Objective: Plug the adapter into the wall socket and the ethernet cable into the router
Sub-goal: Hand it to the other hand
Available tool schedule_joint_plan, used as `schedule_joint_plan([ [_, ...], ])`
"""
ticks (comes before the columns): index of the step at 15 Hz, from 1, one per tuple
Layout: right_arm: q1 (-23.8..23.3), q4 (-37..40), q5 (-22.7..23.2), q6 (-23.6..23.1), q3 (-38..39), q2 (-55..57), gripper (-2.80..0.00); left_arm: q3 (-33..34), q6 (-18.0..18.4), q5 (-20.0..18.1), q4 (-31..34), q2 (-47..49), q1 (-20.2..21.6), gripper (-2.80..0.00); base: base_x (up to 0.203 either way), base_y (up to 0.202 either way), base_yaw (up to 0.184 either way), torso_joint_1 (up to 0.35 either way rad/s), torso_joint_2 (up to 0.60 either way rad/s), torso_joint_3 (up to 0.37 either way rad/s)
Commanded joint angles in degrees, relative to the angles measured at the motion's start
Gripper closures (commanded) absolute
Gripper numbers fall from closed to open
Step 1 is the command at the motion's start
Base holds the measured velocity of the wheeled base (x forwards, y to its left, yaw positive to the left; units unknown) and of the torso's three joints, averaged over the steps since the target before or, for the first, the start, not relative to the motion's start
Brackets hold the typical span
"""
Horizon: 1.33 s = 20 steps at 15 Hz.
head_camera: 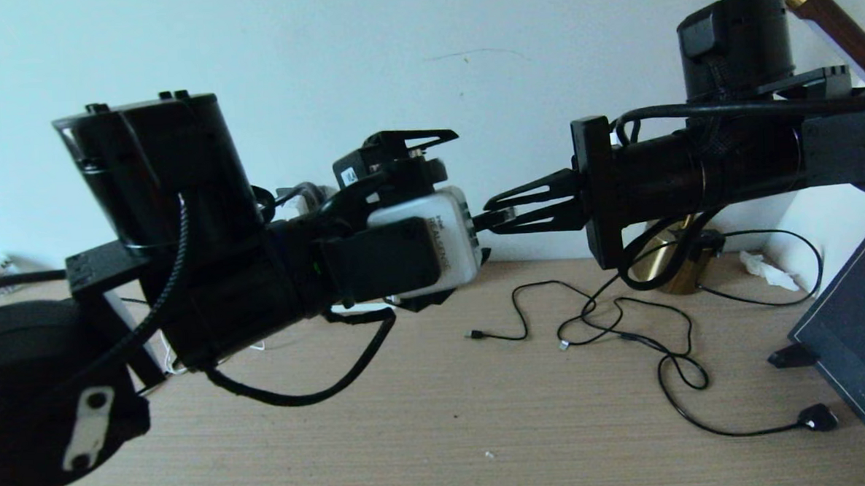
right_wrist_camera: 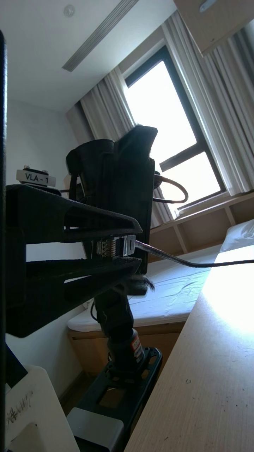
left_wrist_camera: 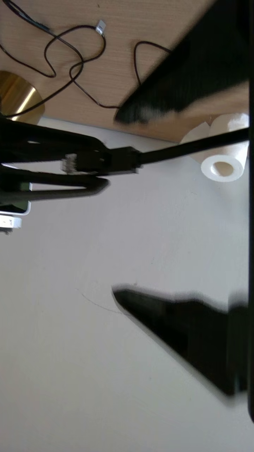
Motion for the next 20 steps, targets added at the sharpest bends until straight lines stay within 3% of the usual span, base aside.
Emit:
schedule_joint_plan([
  [1,0.2,0.0,0.3,0.4,0.0,0.1,0.00,-0.1,0.4,0.0,-0.3,0.5,0.0,0.00,0.000,0.000,0.000,0.000,0.00,0.000],
  [13,0.7,0.0,0.3,-0.2,0.6,-0.9,0.00,0.6,0.4,0.1,-0.4,1.4,-0.1,0.00,0.000,0.000,0.000,0.000,0.00,0.000],
  [14,0.6,0.0,0.2,-0.3,0.6,-0.9,-2.80,0.6,0.4,0.1,-0.4,1.4,-0.1,0.00,0.000,0.000,0.000,0.000,0.00,0.000],
  [20,0.6,0.1,-0.1,0.1,0.6,-0.5,-2.80,0.8,0.2,0.1,-0.4,0.9,-0.1,0.00,0.000,0.000,0.000,0.000,0.00,0.000],
])
